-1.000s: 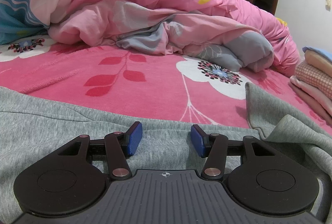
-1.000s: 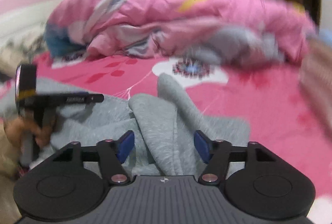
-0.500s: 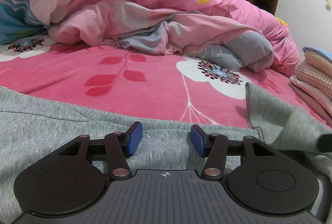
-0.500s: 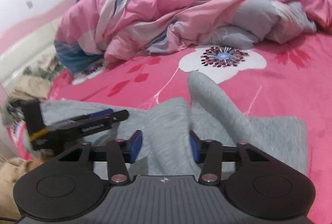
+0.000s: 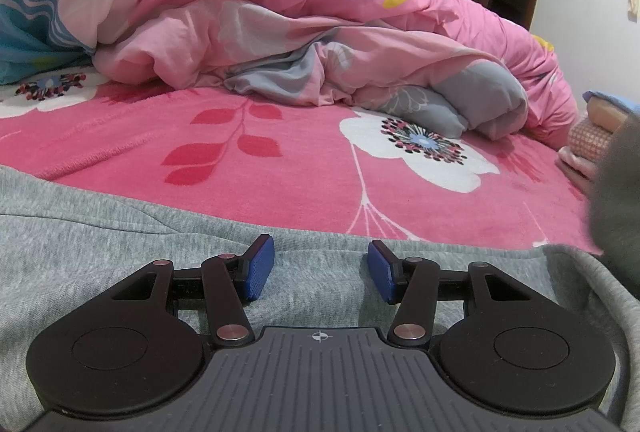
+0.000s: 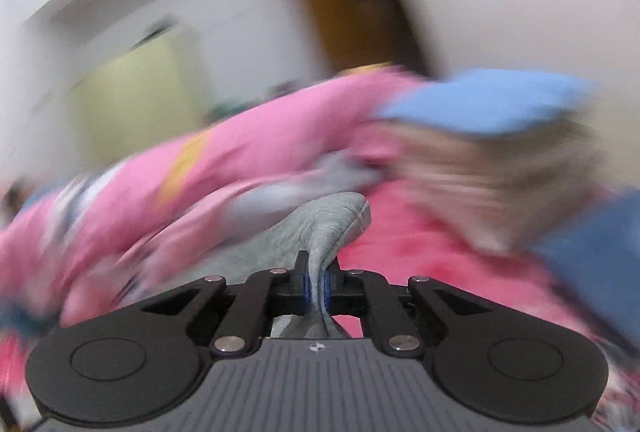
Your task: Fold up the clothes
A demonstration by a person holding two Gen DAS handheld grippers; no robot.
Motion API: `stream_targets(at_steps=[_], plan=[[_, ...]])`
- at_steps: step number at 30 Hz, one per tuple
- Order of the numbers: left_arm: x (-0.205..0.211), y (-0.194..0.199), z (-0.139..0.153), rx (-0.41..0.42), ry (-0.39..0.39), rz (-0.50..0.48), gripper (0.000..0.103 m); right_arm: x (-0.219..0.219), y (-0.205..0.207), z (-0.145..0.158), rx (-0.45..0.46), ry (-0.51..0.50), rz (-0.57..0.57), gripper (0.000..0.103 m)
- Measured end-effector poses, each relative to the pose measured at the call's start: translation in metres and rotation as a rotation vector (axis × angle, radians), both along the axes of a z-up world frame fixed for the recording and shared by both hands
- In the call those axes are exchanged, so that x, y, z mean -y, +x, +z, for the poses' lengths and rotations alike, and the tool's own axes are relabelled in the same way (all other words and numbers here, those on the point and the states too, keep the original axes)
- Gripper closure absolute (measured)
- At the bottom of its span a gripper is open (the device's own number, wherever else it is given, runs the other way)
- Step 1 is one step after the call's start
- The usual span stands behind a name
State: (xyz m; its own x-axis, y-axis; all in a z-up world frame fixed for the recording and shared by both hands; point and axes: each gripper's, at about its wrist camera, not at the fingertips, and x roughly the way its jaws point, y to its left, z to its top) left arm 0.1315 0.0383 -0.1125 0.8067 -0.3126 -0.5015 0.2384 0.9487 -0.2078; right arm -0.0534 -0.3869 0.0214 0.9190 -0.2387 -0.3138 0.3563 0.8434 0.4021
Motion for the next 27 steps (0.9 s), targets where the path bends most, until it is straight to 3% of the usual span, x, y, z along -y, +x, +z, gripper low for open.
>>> stream_targets(at_steps=[5,7,10,14,20,24,27], plan=[[0.000,0.000,0.000,0.000,0.003,0.000,0.051,0.065,-0.054,-0.070,-0.083,0.273,-0.284,0.097],[0.000,0.000,0.000,0.000,0.003,0.000,0.051,0.079,-0.067,-0.094,-0.097,0.368,-0.332,0.097],[0.000,0.000,0.000,0.001,0.003,0.000,0.051,0.085,-0.076,-0.110,-0.106,0.418,-0.363,0.097],[0.000,0.000,0.000,0.001,0.003,0.001,0.051,0.084,-0.081,-0.105,-0.083,0.381,-0.380,0.098],[0.000,0.000,0.000,0.001,0.000,0.000,0.051,0.069,-0.084,-0.085,-0.076,0.227,-0.393,0.098],[0.000,0.000,0.000,0.001,-0.001,0.000,0.051,0.073,-0.094,-0.084,-0.085,0.282,-0.406,0.098],[0.000,0.000,-0.001,0.001,-0.001,0.000,0.051,0.070,-0.099,-0.074,-0.092,0.244,-0.390,0.097]])
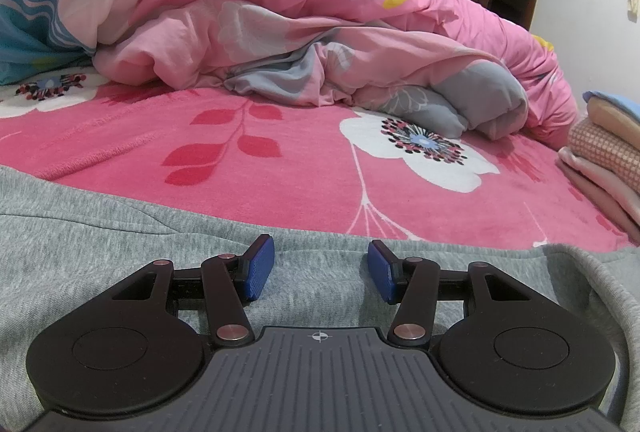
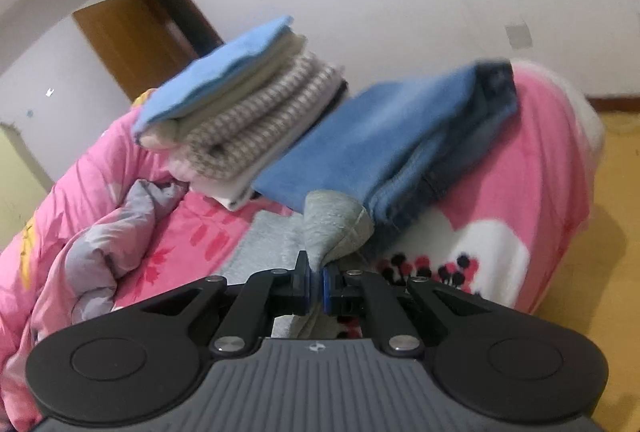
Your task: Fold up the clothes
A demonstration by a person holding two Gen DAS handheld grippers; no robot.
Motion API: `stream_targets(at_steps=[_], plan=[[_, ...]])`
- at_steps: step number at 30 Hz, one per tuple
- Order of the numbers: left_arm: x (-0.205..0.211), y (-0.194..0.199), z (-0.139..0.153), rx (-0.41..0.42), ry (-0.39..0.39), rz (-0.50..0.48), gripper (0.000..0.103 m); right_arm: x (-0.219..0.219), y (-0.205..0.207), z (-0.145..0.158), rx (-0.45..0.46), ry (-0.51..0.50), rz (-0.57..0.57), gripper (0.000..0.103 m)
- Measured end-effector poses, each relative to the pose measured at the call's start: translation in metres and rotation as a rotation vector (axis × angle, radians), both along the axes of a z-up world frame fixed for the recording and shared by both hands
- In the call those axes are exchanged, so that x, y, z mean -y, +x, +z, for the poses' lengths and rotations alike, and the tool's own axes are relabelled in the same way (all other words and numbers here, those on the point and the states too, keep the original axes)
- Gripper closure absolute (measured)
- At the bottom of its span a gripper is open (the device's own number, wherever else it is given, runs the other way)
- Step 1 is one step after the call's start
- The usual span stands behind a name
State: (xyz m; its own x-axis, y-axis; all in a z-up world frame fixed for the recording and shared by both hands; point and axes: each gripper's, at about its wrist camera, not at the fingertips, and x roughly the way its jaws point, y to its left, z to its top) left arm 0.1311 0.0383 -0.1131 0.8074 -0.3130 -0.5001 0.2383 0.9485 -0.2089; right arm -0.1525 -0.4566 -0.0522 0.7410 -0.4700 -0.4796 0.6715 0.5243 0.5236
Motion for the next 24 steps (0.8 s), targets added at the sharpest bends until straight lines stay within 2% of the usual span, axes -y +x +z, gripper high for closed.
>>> stream_targets(at_steps=[2,4,5,8,10,14,19,22,24], plan=[[0.000,0.000,0.000,0.000,-0.001,0.000,0.051,0.008,-0.005,-0.003,-0.025,0.039,-0.023,0.093],[0.000,0.000,0.000,0.000,0.000,0.000,0.051,0.014,-0.016,-0.010,-0.023,0.104,-0.061,0.084],[0.000,0.000,0.000,0.000,0.000,0.001,0.051,0.015,-0.023,-0.012,-0.016,0.123,-0.089,0.084],[0.000,0.000,0.000,0.000,0.002,0.000,0.051,0.014,-0.046,-0.010,-0.002,0.112,-0.173,0.077],[0.000,0.000,0.000,0.000,0.002,0.001,0.051,0.010,-0.058,-0.006,0.010,0.121,-0.169,0.075],[0.000,0.000,0.000,0.000,0.001,0.002,0.051,-0.014,-0.047,-0.005,0.027,0.257,0.081,0.074],[-0.001,0.000,0.001,-0.001,-0.010,0.002,0.051,-0.078,0.011,-0.021,-0.077,0.351,0.479,0.075],[-0.003,0.000,0.001,-0.003,-0.021,0.001,0.051,-0.097,0.032,-0.042,-0.083,0.495,0.578,0.073],[-0.004,0.000,0.001,-0.003,-0.023,0.000,0.051,-0.106,0.039,-0.053,-0.111,0.554,0.608,0.067]])
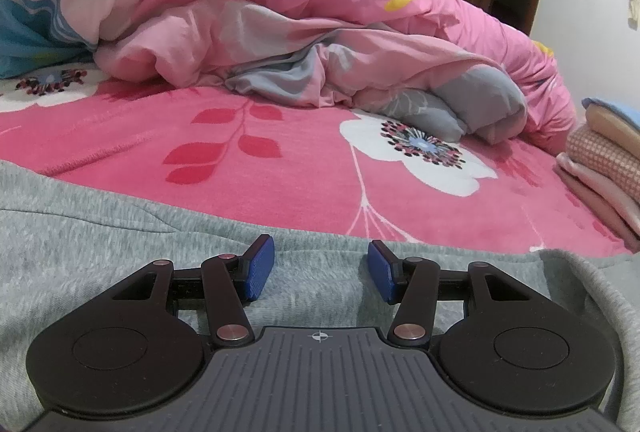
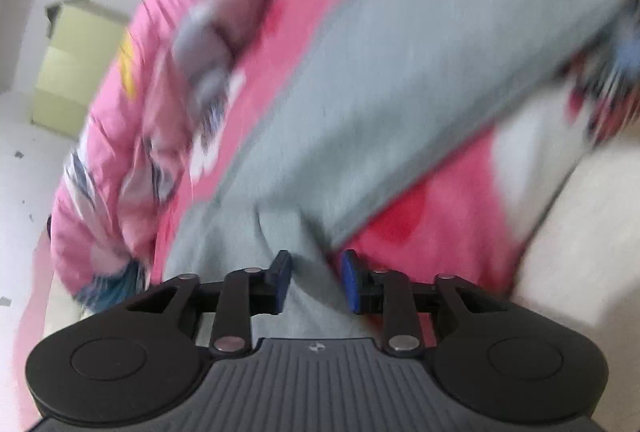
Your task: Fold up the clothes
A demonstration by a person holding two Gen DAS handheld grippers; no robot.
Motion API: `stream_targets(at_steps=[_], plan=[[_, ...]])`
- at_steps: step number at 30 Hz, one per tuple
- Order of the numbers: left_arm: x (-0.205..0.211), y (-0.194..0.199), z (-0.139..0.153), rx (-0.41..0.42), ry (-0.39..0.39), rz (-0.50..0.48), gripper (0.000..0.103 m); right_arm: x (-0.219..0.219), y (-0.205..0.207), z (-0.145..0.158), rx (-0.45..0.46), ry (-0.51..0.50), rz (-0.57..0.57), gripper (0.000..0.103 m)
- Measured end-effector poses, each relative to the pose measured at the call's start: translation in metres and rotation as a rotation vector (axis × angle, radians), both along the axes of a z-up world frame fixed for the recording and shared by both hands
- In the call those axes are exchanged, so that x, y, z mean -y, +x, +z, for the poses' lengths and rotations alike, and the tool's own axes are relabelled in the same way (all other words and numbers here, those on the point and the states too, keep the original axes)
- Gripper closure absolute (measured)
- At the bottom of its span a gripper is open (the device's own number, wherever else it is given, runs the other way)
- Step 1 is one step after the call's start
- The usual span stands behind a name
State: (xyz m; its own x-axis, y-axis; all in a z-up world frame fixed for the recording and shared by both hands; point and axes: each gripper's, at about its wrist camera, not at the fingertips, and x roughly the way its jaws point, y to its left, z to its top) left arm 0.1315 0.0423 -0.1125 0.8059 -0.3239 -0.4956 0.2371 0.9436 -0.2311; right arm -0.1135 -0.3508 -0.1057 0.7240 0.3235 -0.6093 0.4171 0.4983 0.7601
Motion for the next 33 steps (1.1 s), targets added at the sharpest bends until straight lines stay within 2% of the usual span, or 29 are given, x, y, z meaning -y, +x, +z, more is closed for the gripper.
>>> stream_targets(at_steps=[1,3,4,5,6,7,11,12,13,14,15,16,20,22,23,25,26,28,29,30,33], plan=[[0.000,0.000,0.000,0.000,0.000,0.000,0.051,-0.004,0.002,-0.003,-0.007,0.010,0.009,0.066],[0.000,0.000,0.000,0.000,0.000,0.000,0.051,-0.014,0.003,0.001,0.036,-0.007,0.046,0.068],[0.000,0.000,0.000,0.000,0.001,0.000,0.051,-0.022,0.004,0.004,0.061,-0.020,0.078,0.076],[0.000,0.000,0.000,0.000,0.002,0.000,0.051,-0.032,0.008,0.008,0.089,-0.035,0.123,0.079],[-0.001,0.000,0.000,0.001,0.003,0.000,0.051,-0.044,0.013,0.012,0.119,-0.045,0.173,0.087],[-0.001,0.000,0.000,0.001,0.003,-0.001,0.051,-0.059,0.021,0.017,0.156,-0.043,0.236,0.090],[-0.001,0.000,0.000,0.001,0.002,-0.001,0.051,-0.123,0.051,0.039,0.297,-0.017,0.547,0.090],[-0.001,-0.001,0.000,0.001,0.001,-0.001,0.051,-0.140,0.054,0.043,0.308,-0.033,0.640,0.086],[-0.001,-0.001,0.000,0.002,0.001,-0.001,0.051,-0.154,0.056,0.047,0.313,-0.053,0.719,0.078],[-0.001,-0.001,0.000,0.002,0.001,-0.001,0.051,-0.161,0.052,0.049,0.305,-0.085,0.769,0.072],[-0.001,-0.001,0.000,0.002,0.000,-0.002,0.051,-0.167,0.049,0.050,0.296,-0.118,0.819,0.062],[-0.001,-0.001,0.000,0.002,0.000,-0.002,0.051,-0.168,0.045,0.053,0.292,-0.143,0.846,0.058],[-0.001,0.000,-0.001,0.002,-0.001,-0.002,0.051,-0.122,0.029,0.070,0.326,-0.175,0.751,0.057],[-0.001,0.000,-0.001,0.002,0.000,-0.002,0.051,-0.083,0.024,0.082,0.359,-0.182,0.624,0.057],[-0.001,0.000,-0.001,0.002,0.001,-0.002,0.051,-0.068,0.022,0.087,0.371,-0.216,0.561,0.057],[-0.001,0.000,-0.001,0.002,0.002,-0.002,0.051,-0.057,0.021,0.097,0.363,-0.423,0.472,0.057],[-0.001,0.000,-0.001,0.002,0.003,-0.002,0.051,-0.065,0.022,0.100,0.351,-0.593,0.480,0.057],[-0.001,0.000,0.000,0.002,0.004,-0.001,0.051,-0.092,0.025,0.097,0.352,-0.913,0.563,0.057],[-0.001,-0.001,0.000,0.002,0.004,-0.001,0.051,-0.104,0.027,0.092,0.366,-1.020,0.619,0.057],[-0.001,-0.001,0.000,0.002,0.003,-0.001,0.051,-0.115,0.031,0.086,0.378,-1.108,0.676,0.058],[-0.001,0.000,0.000,0.001,0.001,-0.002,0.051,-0.141,0.039,0.064,0.396,-1.268,0.866,0.060]])
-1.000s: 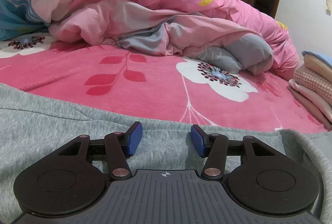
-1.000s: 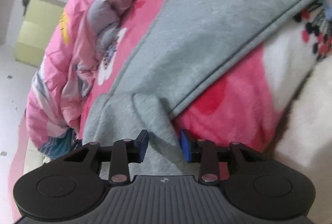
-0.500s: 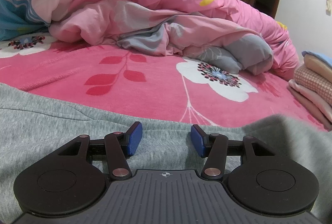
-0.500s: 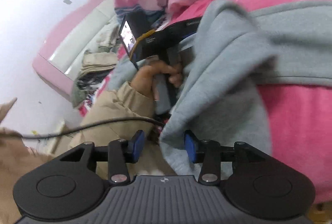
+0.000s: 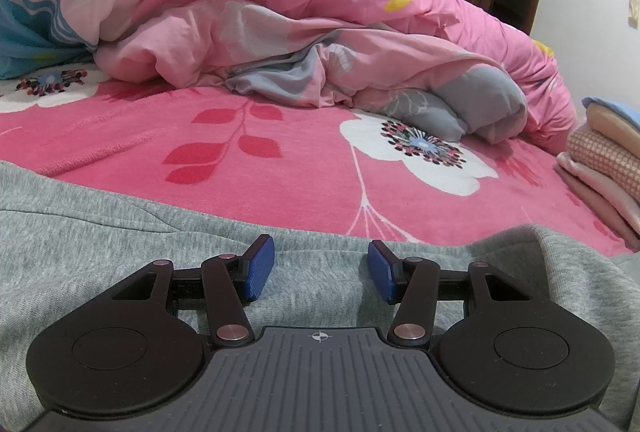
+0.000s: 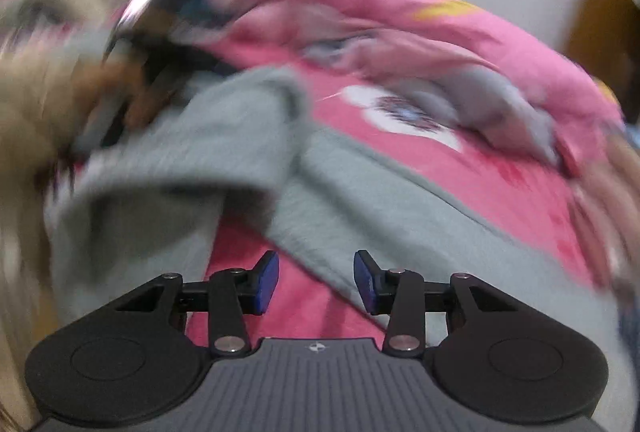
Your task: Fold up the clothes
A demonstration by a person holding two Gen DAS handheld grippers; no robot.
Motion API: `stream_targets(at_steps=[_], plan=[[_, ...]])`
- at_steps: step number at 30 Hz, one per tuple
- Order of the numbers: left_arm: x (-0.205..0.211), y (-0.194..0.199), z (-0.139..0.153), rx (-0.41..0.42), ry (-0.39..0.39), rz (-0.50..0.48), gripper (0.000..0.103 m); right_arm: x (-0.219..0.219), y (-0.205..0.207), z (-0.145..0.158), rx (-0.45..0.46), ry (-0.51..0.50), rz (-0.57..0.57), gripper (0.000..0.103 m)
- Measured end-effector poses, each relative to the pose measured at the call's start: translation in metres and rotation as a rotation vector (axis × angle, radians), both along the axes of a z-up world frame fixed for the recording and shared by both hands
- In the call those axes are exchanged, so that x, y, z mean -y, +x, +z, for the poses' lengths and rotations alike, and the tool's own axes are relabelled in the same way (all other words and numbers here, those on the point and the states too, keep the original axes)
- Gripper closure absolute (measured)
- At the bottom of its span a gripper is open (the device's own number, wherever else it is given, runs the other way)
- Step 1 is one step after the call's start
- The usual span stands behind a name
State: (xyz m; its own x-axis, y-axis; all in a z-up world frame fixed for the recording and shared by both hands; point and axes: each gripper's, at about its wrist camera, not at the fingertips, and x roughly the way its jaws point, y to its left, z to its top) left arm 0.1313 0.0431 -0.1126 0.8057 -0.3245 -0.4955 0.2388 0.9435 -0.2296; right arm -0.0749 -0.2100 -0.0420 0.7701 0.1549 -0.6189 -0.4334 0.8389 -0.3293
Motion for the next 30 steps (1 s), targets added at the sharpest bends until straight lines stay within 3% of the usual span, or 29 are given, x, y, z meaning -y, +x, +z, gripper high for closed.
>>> stream_targets(at_steps=[3,5,7,10,14,25,28,30], plan=[[0.000,0.000,0.000,-0.002,-0.001,-0.001,0.051,-0.020,0.004,-0.016,0.050,-0.160,0.108,0.061],[0.000,0.000,0.000,-0.003,-0.002,-0.001,0.051,-0.030,0.009,-0.022,0.075,-0.203,0.137,0.066],[0.000,0.000,0.001,-0.004,-0.005,-0.001,0.051,-0.040,0.019,-0.027,0.078,-0.224,0.155,0.091],[-0.002,0.000,0.001,-0.007,-0.019,-0.001,0.051,-0.047,0.020,-0.027,0.075,-0.246,0.151,0.100],[-0.003,0.001,0.002,-0.014,-0.031,-0.001,0.051,-0.044,0.013,-0.010,0.017,-0.156,0.148,0.100],[-0.003,0.001,0.001,-0.014,-0.030,-0.001,0.051,-0.030,0.001,-0.014,-0.048,-0.033,0.097,0.096],[-0.002,0.001,0.001,-0.014,-0.027,-0.001,0.051,-0.005,-0.005,-0.003,-0.091,0.053,0.010,0.097],[-0.002,0.001,0.002,-0.013,-0.026,-0.001,0.051,0.023,-0.006,0.004,-0.102,0.133,-0.117,0.096]])
